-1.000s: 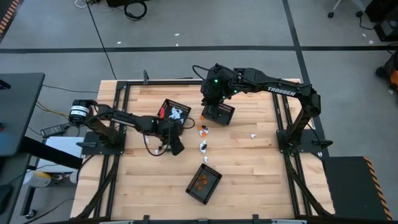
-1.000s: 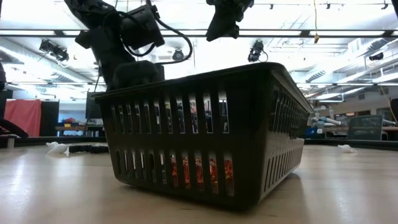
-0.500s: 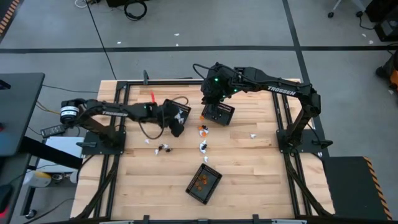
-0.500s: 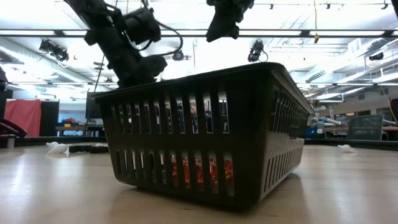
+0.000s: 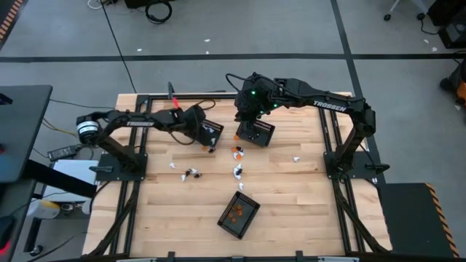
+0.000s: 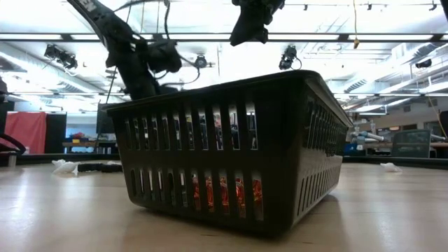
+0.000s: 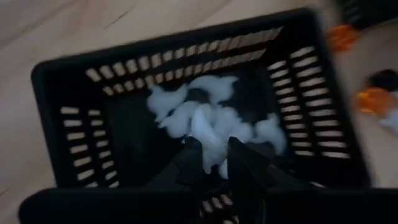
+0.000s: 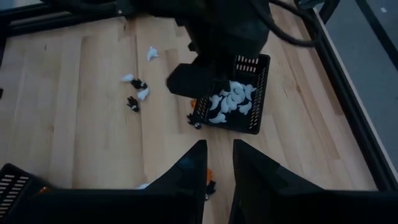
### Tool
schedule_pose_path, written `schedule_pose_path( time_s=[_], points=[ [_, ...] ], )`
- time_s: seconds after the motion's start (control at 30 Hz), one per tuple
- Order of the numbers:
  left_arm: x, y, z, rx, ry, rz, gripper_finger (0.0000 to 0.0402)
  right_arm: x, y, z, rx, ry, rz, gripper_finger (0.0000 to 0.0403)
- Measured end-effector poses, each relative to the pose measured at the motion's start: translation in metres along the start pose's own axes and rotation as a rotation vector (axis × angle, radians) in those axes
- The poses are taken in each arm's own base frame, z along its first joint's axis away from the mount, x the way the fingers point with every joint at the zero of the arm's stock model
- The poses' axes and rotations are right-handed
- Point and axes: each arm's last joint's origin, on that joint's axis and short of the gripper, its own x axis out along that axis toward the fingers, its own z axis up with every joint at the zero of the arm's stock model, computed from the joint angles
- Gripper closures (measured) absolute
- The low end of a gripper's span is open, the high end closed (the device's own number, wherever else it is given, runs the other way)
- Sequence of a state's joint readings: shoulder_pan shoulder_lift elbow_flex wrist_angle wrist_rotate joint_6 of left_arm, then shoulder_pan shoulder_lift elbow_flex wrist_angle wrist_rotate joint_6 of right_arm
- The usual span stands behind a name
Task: Sort Halloween decoration
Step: Put the white ghost toy into the top left black basket, then put the black skeleton toy into the top right black basket
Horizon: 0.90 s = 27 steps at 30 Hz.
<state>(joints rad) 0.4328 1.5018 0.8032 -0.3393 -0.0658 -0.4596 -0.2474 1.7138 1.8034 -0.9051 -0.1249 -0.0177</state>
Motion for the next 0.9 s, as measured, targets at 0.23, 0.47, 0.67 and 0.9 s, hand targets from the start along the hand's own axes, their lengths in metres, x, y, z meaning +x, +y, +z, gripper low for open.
schedule_pose_path(
  time_s=[0.23,0.47,0.67,0.9],
  points=[
    [0.014,0.006,-0.003,-0.064,0.055,0.026,0.0327,0.000,-0.001,0.000,0.017,-0.001,-0.003,0.0320],
    [0.015,0.006,-0.003,-0.065,0.058,0.027,0.0271,0.000,-0.002,0.000,0.021,-0.001,-0.005,0.0320],
    [0.012,0.003,0.003,-0.071,0.053,0.005,0.0233,0.000,-0.002,0.000,0.020,-0.004,-0.006,0.0320],
    [-0.001,-0.008,0.023,-0.030,0.023,-0.015,0.0224,-0.001,-0.008,0.000,0.032,-0.005,-0.017,0.0320]
  ],
)
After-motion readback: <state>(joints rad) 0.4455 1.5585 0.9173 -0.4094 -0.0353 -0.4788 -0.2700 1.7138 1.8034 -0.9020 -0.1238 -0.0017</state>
